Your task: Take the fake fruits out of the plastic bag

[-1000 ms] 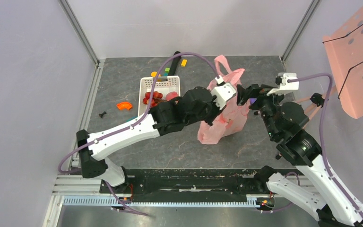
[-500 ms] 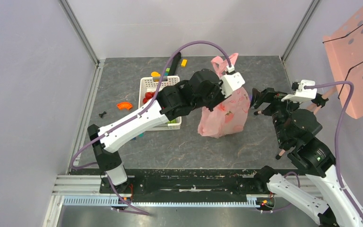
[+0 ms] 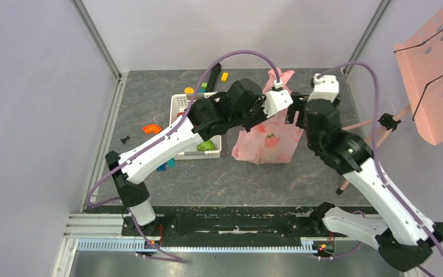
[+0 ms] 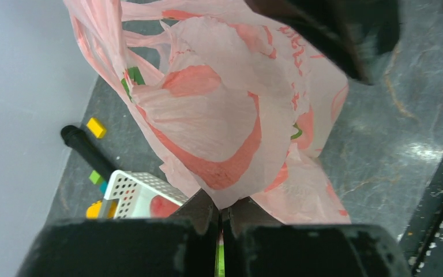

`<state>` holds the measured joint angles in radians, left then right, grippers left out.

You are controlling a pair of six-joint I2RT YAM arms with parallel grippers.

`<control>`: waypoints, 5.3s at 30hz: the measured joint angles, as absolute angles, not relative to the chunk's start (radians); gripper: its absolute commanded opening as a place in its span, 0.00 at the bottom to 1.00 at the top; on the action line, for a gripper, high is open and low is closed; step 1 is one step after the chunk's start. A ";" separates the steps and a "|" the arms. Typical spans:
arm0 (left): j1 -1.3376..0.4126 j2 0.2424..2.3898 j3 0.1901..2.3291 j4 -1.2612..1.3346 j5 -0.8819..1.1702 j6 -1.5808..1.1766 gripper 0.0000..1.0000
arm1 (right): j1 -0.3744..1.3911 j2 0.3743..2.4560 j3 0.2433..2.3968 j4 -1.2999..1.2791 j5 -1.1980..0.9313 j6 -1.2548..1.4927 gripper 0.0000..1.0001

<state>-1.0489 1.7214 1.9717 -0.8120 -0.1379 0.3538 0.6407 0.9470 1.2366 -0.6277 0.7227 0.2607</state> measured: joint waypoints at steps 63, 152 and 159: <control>-0.812 1.856 2.104 -0.622 -0.160 0.402 0.02 | 0.016 0.698 0.894 -0.457 -0.436 0.376 0.41; -0.849 1.273 0.837 0.259 0.302 -0.297 1.00 | 0.858 0.632 0.524 -0.250 0.180 0.464 0.25; -0.852 1.333 0.825 0.441 0.374 -0.387 1.00 | 0.859 0.626 0.464 -0.138 0.078 0.503 0.23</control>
